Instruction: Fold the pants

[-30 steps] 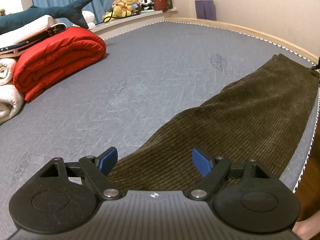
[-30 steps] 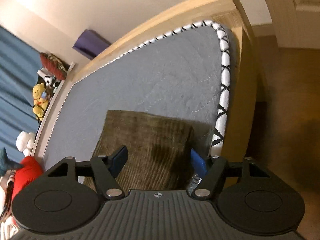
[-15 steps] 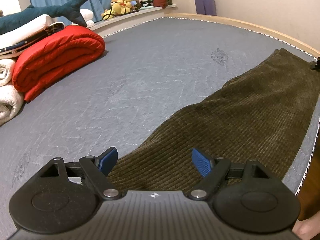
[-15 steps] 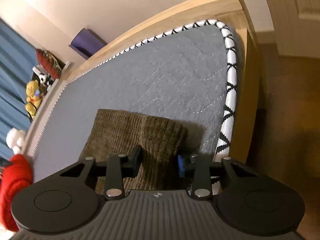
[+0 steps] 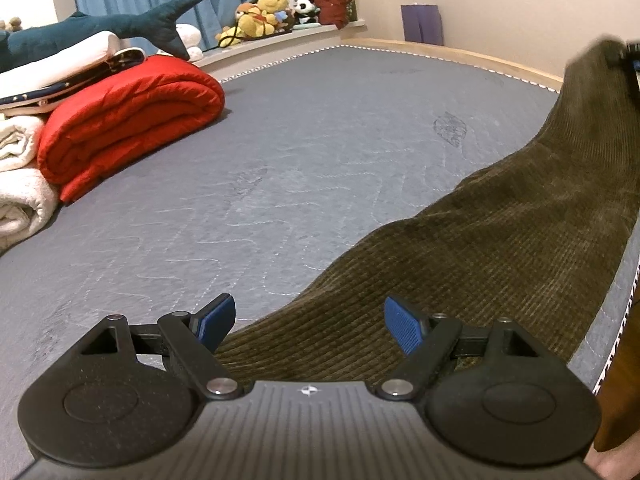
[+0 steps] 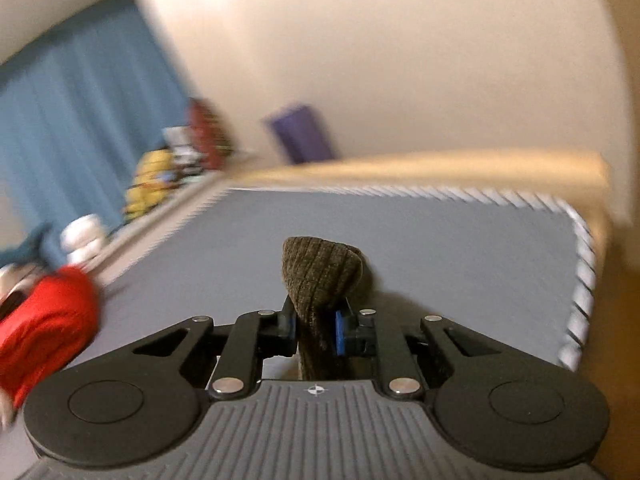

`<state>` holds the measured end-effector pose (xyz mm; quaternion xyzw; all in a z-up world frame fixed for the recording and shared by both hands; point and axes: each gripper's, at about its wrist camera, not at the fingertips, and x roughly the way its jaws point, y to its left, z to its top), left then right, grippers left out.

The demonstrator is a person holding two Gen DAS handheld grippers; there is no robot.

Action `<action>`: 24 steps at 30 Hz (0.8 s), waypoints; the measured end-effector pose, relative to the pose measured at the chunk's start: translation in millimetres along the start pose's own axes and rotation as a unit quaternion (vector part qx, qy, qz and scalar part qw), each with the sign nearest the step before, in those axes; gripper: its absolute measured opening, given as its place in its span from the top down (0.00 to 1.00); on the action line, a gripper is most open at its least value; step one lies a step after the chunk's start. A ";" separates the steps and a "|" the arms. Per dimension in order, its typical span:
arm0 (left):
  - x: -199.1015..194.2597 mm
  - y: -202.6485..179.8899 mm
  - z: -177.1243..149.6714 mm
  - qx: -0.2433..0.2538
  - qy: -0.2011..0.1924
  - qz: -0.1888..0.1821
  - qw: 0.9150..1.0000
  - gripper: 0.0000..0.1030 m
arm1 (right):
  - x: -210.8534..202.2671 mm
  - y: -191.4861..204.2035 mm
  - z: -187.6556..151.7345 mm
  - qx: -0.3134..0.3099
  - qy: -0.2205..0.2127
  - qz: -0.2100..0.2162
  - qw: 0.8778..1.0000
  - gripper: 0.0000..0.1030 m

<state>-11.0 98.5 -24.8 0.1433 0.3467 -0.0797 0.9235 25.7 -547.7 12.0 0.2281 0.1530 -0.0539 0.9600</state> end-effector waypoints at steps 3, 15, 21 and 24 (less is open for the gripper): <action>-0.9 4.7 -1.0 -0.009 0.000 0.003 1.000 0.17 | -31.6 87.9 -11.0 -0.129 -0.027 0.081 0.988 0.83; 7.4 28.1 -8.8 -0.041 0.025 0.015 0.999 0.17 | -88.9 280.4 -263.4 -0.526 0.215 0.357 0.741 0.80; 11.2 34.6 -10.8 -0.051 0.033 0.010 0.998 0.17 | -95.7 269.0 -245.5 -0.489 0.233 0.400 0.740 0.52; 16.7 37.0 -7.2 -0.074 0.040 -0.002 0.996 0.17 | -83.3 258.3 -223.1 -0.441 0.234 0.386 0.775 0.48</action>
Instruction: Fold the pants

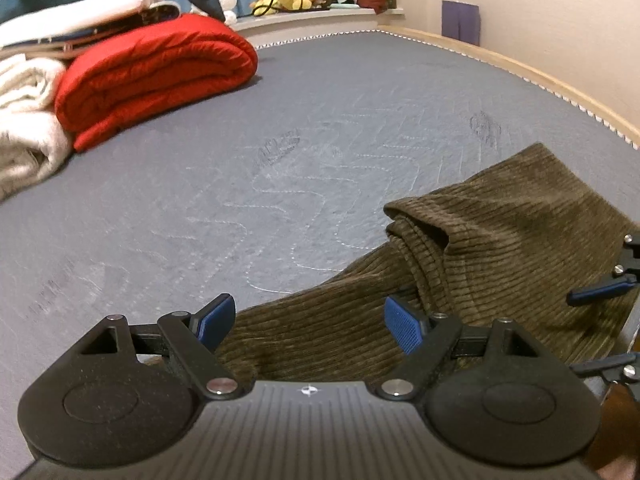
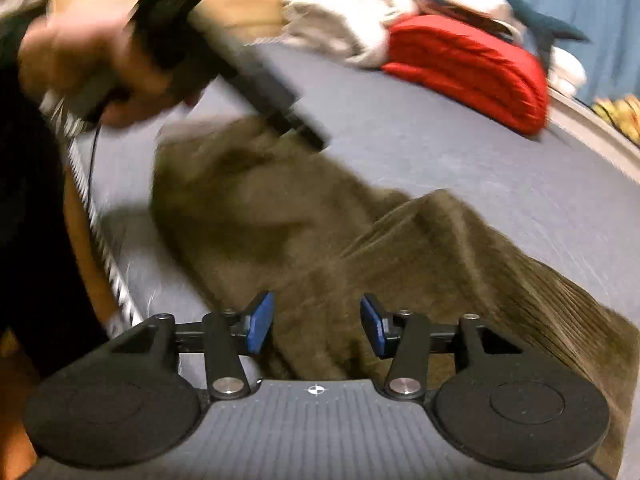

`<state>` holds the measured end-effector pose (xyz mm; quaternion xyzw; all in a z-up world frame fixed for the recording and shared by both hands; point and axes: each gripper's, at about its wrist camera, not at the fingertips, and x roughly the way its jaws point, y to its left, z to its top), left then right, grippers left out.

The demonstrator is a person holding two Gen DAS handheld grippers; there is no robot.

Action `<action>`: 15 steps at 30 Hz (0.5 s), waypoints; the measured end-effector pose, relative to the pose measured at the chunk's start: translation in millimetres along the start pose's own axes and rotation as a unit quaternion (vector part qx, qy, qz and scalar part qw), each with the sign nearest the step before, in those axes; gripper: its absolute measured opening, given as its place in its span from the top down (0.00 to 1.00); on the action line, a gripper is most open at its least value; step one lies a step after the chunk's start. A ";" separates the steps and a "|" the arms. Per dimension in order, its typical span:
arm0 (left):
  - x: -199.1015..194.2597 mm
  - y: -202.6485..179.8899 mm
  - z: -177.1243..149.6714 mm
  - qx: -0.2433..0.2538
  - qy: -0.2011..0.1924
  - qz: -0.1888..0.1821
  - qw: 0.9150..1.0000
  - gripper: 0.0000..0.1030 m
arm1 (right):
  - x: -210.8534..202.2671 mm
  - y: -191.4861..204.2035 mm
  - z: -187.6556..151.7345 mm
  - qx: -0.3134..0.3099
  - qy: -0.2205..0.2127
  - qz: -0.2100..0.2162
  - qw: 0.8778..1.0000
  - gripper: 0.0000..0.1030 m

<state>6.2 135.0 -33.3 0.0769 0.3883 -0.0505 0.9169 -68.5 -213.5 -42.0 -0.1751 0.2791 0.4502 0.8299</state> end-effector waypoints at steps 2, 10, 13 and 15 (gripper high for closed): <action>2.8 -2.4 2.2 -0.010 0.004 -0.006 1.000 0.17 | 2.7 -4.8 -1.5 0.011 0.004 -0.008 1.000 0.48; 11.4 -22.4 9.6 -0.003 0.008 -0.012 1.000 0.17 | 33.3 23.3 -11.0 -0.081 0.035 -0.043 0.995 0.48; 13.2 -27.1 10.2 -0.001 0.009 -0.010 1.000 0.17 | 43.9 33.1 -9.0 -0.111 0.045 -0.062 0.991 0.48; 14.3 -29.1 10.3 -0.003 0.010 -0.009 1.000 0.17 | 50.5 35.0 -8.7 -0.124 0.049 -0.069 0.989 0.50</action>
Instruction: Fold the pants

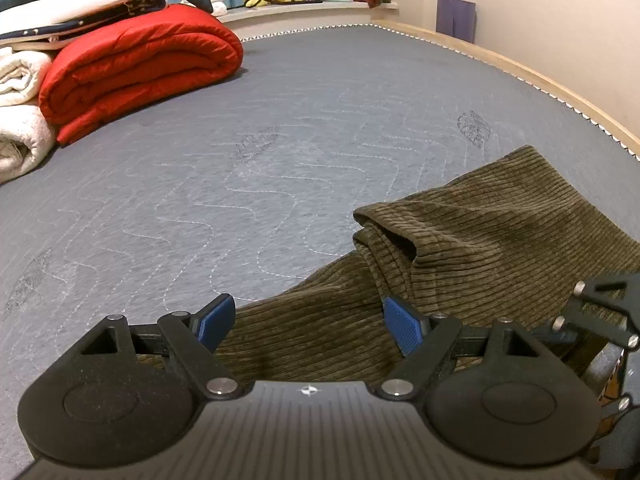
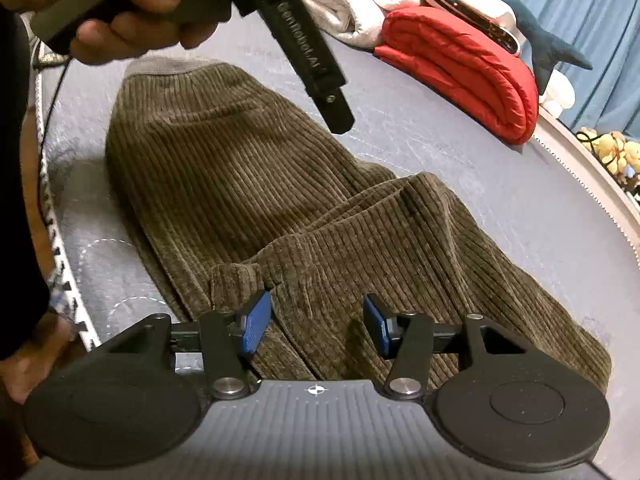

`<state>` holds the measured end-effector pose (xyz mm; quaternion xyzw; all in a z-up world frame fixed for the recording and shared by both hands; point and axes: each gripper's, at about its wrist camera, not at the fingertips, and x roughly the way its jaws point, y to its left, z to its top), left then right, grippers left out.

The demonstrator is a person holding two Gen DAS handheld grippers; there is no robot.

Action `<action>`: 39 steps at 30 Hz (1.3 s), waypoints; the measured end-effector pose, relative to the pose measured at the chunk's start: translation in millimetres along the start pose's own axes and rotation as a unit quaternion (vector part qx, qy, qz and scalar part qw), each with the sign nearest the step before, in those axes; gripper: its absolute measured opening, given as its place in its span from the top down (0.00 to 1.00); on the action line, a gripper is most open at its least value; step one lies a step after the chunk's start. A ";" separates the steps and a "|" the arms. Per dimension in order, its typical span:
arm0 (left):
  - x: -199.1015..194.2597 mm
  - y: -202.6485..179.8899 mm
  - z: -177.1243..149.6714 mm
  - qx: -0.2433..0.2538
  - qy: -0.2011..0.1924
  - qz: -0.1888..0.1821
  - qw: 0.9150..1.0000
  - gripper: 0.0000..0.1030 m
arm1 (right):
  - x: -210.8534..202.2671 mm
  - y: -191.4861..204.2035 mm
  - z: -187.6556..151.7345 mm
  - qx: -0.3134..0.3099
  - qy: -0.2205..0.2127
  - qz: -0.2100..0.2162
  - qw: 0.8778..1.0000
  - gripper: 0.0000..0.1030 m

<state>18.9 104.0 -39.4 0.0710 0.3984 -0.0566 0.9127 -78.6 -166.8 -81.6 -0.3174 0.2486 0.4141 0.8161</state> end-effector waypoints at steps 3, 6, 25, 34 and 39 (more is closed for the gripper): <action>0.9 0.2 0.6 -0.007 0.000 0.001 1.000 0.17 | 1.2 1.5 2.9 -0.021 0.006 0.037 0.999 0.84; 1.0 4.1 2.9 -0.020 0.000 -0.002 1.000 0.17 | -24.0 -3.4 12.0 -0.024 -0.023 0.063 0.997 0.90; 17.1 -25.9 19.7 -0.024 -0.025 -0.070 0.997 0.48 | -98.8 -85.3 -14.5 0.207 -0.077 0.057 0.974 0.31; 20.7 -49.7 12.1 0.035 -0.045 -0.056 0.997 0.85 | -90.9 -145.8 -99.8 0.421 0.013 -0.150 0.894 0.27; 26.6 -60.5 11.7 0.060 -0.055 -0.067 0.994 0.84 | -78.7 -150.1 -124.8 0.466 0.057 -0.127 0.874 0.19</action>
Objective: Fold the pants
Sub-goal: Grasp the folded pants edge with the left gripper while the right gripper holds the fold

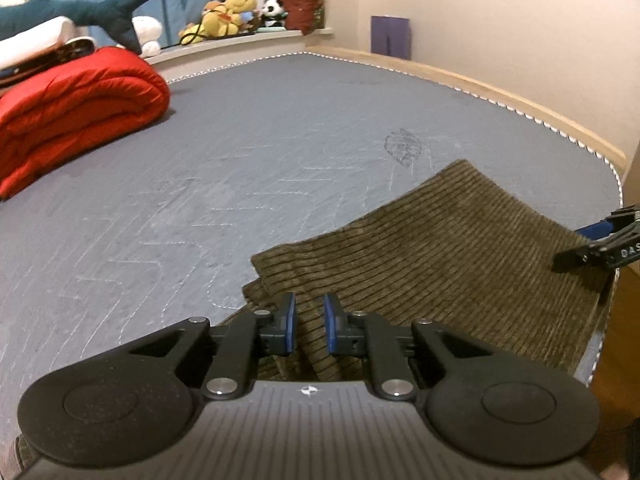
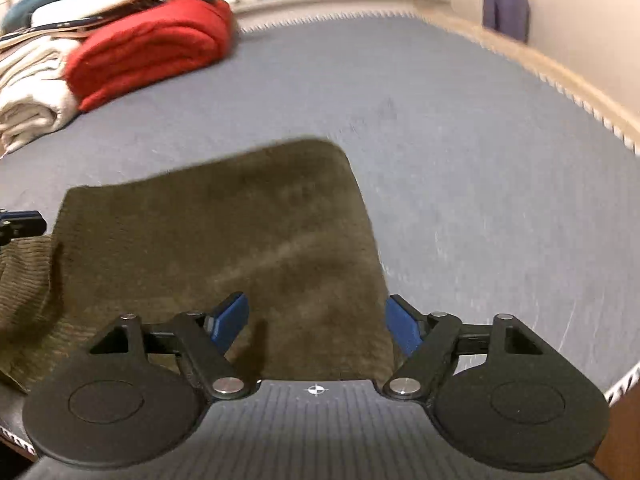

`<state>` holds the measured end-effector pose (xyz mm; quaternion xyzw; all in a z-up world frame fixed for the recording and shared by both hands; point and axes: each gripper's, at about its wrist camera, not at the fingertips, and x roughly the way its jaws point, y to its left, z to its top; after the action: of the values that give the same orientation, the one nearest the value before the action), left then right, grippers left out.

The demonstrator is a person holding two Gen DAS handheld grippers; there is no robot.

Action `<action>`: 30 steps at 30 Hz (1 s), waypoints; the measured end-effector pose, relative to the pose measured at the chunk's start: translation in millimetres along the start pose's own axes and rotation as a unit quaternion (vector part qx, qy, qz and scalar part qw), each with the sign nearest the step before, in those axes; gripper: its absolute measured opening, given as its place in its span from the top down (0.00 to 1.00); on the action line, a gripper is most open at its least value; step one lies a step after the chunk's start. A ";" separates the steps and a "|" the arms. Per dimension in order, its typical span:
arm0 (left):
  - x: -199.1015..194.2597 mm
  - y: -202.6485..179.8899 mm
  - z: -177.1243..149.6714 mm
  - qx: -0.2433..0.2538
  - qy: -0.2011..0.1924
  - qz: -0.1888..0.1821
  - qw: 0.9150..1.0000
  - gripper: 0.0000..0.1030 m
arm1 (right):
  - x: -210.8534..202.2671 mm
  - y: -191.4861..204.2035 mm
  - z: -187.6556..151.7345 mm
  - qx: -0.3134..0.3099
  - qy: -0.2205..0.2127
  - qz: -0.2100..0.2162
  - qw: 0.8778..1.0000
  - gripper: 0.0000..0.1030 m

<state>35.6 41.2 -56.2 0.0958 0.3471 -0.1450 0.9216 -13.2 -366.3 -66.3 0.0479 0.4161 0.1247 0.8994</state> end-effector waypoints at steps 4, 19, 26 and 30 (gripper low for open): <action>33.8 -3.4 -9.7 0.022 0.061 0.045 0.997 0.72 | 8.8 -0.1 -11.2 -0.004 0.037 0.015 0.999 0.15; 1.8 -12.7 8.9 -0.027 -0.003 0.038 0.999 0.33 | -24.6 8.6 -7.5 -0.012 -0.010 0.028 0.999 0.71; -43.2 -0.3 32.6 -0.146 -0.077 -0.165 0.972 0.02 | -87.2 111.5 -10.5 -0.213 -0.122 0.064 0.967 0.73; -49.3 3.1 36.3 -0.172 -0.072 -0.249 0.951 0.01 | -99.9 171.2 -31.6 -0.332 -0.151 0.091 0.927 0.73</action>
<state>23.5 44.0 3.8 -0.1637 0.3127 -0.3145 0.8812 -131.0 -228.1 19.3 -0.1980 0.2040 0.3283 0.9008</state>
